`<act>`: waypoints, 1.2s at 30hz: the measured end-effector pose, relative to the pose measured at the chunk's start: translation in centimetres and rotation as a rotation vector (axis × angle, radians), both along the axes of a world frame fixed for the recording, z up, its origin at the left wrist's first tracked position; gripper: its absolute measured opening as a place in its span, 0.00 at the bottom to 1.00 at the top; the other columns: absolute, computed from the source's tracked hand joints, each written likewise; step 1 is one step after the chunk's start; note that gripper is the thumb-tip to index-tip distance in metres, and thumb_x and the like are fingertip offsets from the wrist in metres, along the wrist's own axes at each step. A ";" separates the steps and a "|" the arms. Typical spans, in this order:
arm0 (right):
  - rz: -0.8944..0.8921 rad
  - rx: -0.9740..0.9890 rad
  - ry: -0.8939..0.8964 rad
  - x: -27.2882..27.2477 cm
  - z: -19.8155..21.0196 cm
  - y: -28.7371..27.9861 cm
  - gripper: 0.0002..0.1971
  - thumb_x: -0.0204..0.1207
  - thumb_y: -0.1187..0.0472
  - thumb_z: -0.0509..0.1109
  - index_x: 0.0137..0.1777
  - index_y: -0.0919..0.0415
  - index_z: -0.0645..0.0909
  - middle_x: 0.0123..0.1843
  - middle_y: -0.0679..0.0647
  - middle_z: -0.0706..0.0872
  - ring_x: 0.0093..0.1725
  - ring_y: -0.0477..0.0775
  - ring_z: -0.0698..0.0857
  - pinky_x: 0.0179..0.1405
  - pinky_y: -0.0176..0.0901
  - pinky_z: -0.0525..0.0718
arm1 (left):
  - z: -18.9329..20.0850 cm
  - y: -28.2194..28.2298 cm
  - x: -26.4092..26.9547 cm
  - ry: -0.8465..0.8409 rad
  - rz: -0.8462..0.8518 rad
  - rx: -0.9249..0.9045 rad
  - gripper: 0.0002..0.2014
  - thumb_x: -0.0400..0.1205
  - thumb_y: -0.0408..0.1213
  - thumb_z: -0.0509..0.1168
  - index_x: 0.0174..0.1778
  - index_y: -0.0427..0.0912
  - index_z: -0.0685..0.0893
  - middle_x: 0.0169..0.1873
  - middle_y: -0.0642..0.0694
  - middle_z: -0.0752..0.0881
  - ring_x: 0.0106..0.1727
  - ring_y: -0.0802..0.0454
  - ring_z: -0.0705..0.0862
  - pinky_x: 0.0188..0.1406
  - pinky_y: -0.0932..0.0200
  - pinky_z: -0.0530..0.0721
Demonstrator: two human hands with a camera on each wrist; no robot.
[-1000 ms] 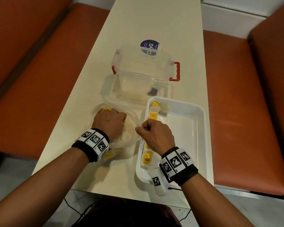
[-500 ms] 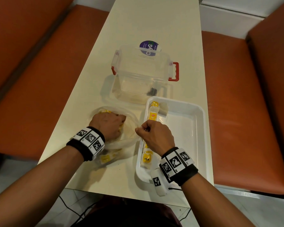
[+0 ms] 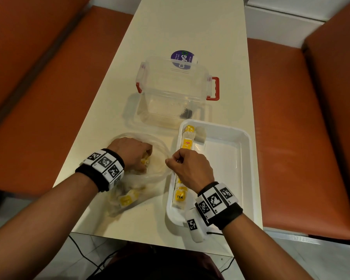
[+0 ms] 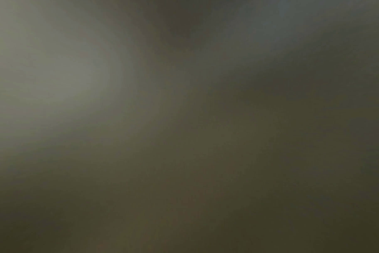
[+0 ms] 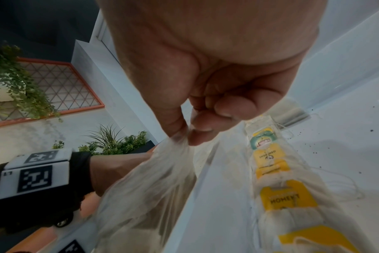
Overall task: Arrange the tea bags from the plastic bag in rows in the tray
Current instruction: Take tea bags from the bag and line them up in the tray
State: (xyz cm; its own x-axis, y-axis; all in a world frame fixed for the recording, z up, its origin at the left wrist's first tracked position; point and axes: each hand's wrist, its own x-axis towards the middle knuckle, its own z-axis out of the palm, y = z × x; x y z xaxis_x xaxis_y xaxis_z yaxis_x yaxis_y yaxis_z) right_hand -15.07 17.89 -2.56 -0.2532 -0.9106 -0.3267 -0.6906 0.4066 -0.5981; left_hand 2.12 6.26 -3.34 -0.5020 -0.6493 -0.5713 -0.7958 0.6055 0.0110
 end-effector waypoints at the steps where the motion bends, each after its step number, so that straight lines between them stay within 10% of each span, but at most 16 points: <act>1: 0.004 -0.001 0.000 0.0 0.0 0.0 0.12 0.78 0.40 0.70 0.38 0.43 0.77 0.33 0.41 0.81 0.40 0.47 0.82 0.36 0.42 0.73 | 0.1 -0.2 0.1 -0.004 -0.005 0.012 0.26 0.72 0.59 0.75 0.63 0.58 0.76 0.54 0.55 0.86 0.49 0.50 0.81 0.47 0.54 0.80; 18: 0.023 0.004 0.017 0.3 -0.5 0.1 0.12 0.77 0.39 0.69 0.39 0.43 0.77 0.35 0.41 0.81 0.43 0.49 0.84 0.40 0.44 0.76 | 0.5 -1.1 -0.2 -0.021 -0.029 0.103 0.18 0.71 0.58 0.76 0.55 0.58 0.86 0.42 0.59 0.81 0.47 0.52 0.79 0.43 0.57 0.74; 25: 0.013 0.005 0.007 0.2 -0.4 0.1 0.12 0.77 0.39 0.69 0.38 0.43 0.76 0.36 0.41 0.83 0.43 0.49 0.84 0.39 0.44 0.76 | 0.4 -1.4 1.0 0.244 0.092 0.045 0.15 0.74 0.64 0.72 0.35 0.58 0.79 0.36 0.58 0.82 0.43 0.51 0.82 0.39 0.54 0.77; 36: 0.024 0.012 0.010 0.6 -0.3 -0.3 0.12 0.76 0.39 0.68 0.38 0.43 0.77 0.37 0.43 0.86 0.44 0.49 0.85 0.42 0.45 0.81 | 0.2 0.0 3.1 0.509 0.240 0.035 0.18 0.81 0.63 0.64 0.40 0.53 0.72 0.37 0.54 0.80 0.41 0.48 0.80 0.40 0.49 0.77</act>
State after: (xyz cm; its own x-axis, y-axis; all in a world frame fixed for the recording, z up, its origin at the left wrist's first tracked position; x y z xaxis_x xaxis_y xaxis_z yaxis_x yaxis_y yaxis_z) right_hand -14.46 17.57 -2.89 -0.2345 -0.9125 -0.3353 -0.7065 0.3969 -0.5860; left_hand 5.19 6.24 -3.19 -0.5603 -0.7644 -0.3191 -0.8004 0.4004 0.4461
